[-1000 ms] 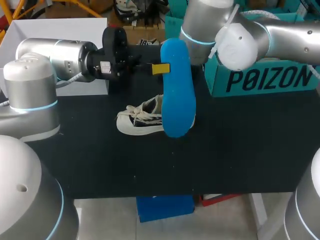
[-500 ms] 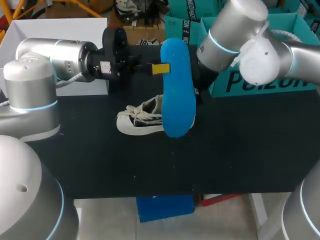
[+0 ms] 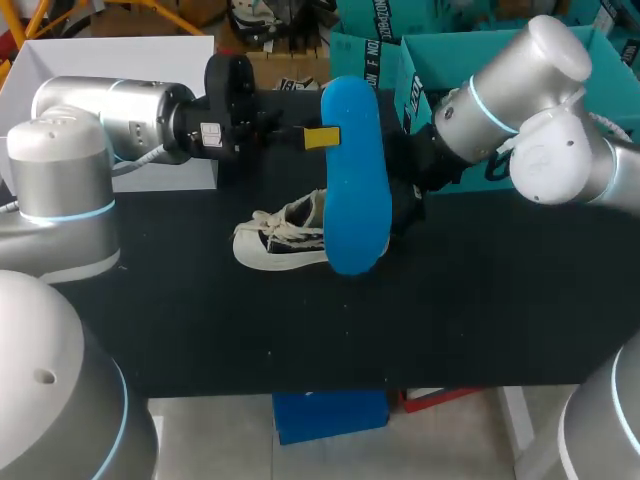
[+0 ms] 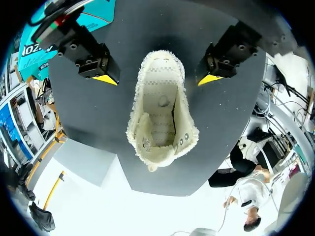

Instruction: Take the shoe out of the shoebox, open the shoe tongue, remove and reinsert the insole, then place the shoe into the shoebox

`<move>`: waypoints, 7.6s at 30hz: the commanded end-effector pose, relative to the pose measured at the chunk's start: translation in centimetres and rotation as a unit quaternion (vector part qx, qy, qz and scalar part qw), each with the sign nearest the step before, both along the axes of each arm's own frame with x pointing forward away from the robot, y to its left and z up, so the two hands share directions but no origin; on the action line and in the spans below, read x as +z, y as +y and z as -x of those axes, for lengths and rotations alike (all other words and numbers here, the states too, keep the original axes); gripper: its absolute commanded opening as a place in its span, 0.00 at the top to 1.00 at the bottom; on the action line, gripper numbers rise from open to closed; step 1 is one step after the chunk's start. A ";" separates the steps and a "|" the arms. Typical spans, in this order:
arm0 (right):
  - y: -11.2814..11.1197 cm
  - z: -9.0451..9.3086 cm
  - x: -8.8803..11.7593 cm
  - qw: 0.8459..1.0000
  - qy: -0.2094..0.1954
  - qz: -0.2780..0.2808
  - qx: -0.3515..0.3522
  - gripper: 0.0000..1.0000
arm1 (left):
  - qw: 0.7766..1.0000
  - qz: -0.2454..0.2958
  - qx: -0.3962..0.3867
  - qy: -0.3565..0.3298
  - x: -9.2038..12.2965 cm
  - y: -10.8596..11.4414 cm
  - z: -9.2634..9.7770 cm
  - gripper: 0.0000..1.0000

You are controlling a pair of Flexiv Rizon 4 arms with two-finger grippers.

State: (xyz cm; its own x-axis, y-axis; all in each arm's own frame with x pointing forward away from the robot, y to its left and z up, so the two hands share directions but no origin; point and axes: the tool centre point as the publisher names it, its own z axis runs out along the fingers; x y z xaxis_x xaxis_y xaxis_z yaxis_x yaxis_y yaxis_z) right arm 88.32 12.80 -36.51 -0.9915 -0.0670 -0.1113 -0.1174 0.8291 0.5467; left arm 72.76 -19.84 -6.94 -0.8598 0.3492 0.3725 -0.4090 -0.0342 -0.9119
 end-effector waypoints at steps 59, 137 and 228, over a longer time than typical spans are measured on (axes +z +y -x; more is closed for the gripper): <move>-2.6 -0.7 -3.3 0.998 0.053 -0.026 -0.019 0.00 | 1.000 0.000 0.002 -0.001 -0.1 -0.1 0.1 1.00; 7.9 -4.4 -5.2 0.965 0.098 0.245 0.004 0.11 | 1.000 0.000 0.002 -0.001 -0.1 -0.1 0.1 1.00; 2.6 -4.0 1.7 0.858 0.118 0.193 -0.461 1.00 | 1.000 0.000 0.002 -0.001 -0.1 -0.1 0.1 1.00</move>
